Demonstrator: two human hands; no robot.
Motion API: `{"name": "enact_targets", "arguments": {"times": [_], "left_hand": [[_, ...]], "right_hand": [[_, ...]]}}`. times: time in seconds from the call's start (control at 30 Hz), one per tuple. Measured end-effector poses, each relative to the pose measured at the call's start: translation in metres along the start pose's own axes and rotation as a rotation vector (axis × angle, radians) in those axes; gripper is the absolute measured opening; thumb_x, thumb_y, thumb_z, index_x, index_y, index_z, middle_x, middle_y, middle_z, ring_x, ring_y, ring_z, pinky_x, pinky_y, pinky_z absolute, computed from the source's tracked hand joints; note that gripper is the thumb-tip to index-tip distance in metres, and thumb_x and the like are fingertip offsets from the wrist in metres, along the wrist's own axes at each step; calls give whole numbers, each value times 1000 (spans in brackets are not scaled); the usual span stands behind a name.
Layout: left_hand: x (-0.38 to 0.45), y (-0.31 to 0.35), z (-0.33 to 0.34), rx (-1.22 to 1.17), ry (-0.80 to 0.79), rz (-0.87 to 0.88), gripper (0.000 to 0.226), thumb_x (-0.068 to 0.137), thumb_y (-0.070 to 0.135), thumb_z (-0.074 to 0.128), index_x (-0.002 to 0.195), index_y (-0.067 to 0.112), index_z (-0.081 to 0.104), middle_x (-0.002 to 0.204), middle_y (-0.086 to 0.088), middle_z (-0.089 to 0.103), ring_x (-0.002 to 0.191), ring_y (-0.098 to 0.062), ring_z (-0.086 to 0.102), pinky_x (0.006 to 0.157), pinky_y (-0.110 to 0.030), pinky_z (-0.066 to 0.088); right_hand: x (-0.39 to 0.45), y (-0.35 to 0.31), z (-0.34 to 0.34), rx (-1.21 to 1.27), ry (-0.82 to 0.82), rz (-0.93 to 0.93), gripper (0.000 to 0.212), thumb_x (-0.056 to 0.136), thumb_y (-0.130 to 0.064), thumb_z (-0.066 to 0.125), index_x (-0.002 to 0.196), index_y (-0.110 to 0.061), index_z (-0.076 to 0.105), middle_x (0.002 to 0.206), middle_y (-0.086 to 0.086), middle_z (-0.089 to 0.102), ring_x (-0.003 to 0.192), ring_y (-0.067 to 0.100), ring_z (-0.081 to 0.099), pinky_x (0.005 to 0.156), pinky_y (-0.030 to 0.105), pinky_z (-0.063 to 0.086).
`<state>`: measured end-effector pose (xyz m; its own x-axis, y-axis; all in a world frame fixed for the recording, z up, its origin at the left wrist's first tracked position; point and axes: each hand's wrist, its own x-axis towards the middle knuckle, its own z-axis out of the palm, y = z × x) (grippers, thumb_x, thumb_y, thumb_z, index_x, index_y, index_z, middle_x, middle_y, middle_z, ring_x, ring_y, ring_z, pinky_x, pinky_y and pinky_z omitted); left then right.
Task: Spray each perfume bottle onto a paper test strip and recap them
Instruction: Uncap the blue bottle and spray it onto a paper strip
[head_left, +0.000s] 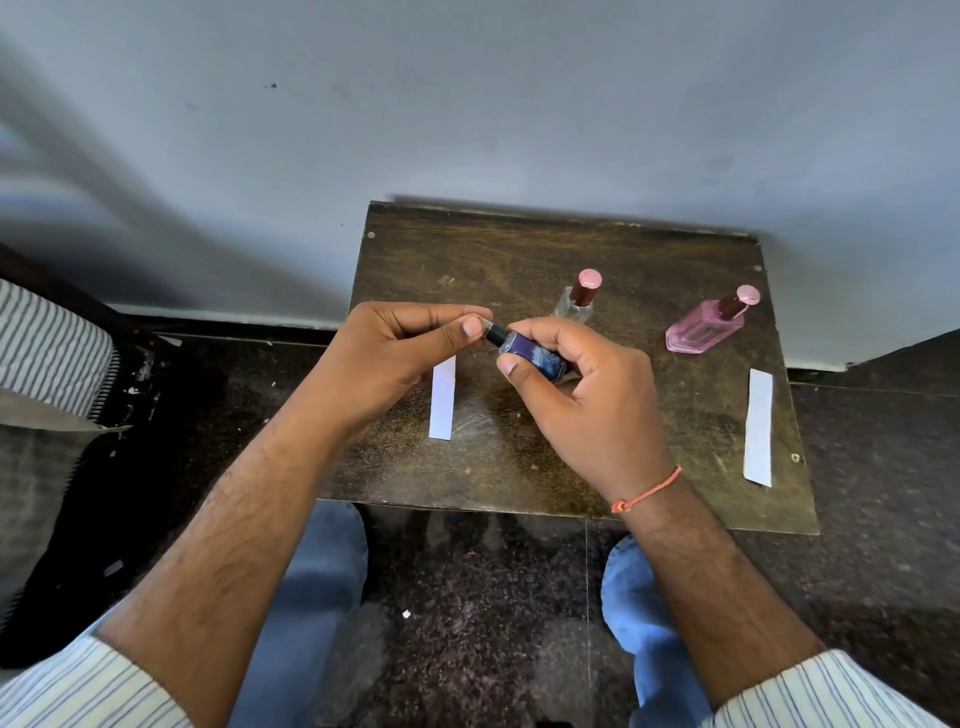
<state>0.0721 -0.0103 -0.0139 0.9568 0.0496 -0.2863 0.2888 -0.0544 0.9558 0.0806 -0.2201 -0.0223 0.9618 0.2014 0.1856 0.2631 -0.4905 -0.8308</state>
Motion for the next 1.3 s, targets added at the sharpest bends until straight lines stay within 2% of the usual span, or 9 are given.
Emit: {"name": "enact_targets", "arguments": {"times": [0.17,0.37,0.5,0.63,0.73,0.83,1.0,1.13,1.3], "left_hand": [[-1,-2,-1,-8,-8,54,30,101,9,69,129,-2,75,58,22,70,49,16,58,56,4,38],[-3,-3,-6,91,3,123,19,96,19,77,114,19,84,110,12,84,111,0,76,93,-12,55],[-3,-2,-6,92,-15,157,17,97,17,75,112,22,83,108,15,84,109,2,76,91,-11,55],[-4,-1,-6,100,-14,176,17,99,15,74,113,17,83,101,16,84,90,10,73,80,-7,52],[-5,-2,-10,136,3,202,17,97,19,76,112,15,84,100,13,84,92,4,76,83,-13,55],[-4,-5,-17,184,39,234,15,96,30,77,109,26,84,109,9,84,98,-18,79,87,-36,64],[-6,-6,-21,205,125,266,9,97,29,78,105,32,83,105,10,83,62,9,59,64,-11,45],[-6,-4,-25,170,115,224,20,101,43,69,104,30,84,109,9,84,78,-9,70,76,-30,55],[-7,-14,-37,508,188,111,15,102,47,69,111,39,77,98,12,79,65,7,63,65,-21,47]], "right_hand": [[1,2,1,-21,7,-29,26,93,-25,84,119,-20,82,106,-11,82,96,3,77,86,25,62],[1,8,1,49,-30,37,26,93,-27,84,119,-23,82,104,-13,82,90,4,79,83,32,65],[2,10,4,217,-101,102,22,94,-29,81,114,-35,80,95,-11,82,81,16,80,76,49,68],[5,13,3,267,-154,135,21,95,-26,81,116,-25,81,95,-5,83,88,18,81,84,52,67],[7,15,4,239,-189,140,31,93,-37,81,121,-25,81,105,-8,83,99,15,80,90,48,66],[7,12,7,200,-215,115,31,95,-31,83,125,-26,81,110,-12,82,100,7,78,93,34,64],[6,5,16,103,-169,3,33,95,-17,84,127,-23,81,117,-13,79,106,3,75,88,15,57],[9,6,26,108,-129,38,33,93,-15,85,125,-22,82,111,-13,80,97,4,76,87,14,55],[15,4,34,159,-69,96,35,93,-11,84,124,-26,81,106,-15,81,88,-2,73,84,10,52]]}}
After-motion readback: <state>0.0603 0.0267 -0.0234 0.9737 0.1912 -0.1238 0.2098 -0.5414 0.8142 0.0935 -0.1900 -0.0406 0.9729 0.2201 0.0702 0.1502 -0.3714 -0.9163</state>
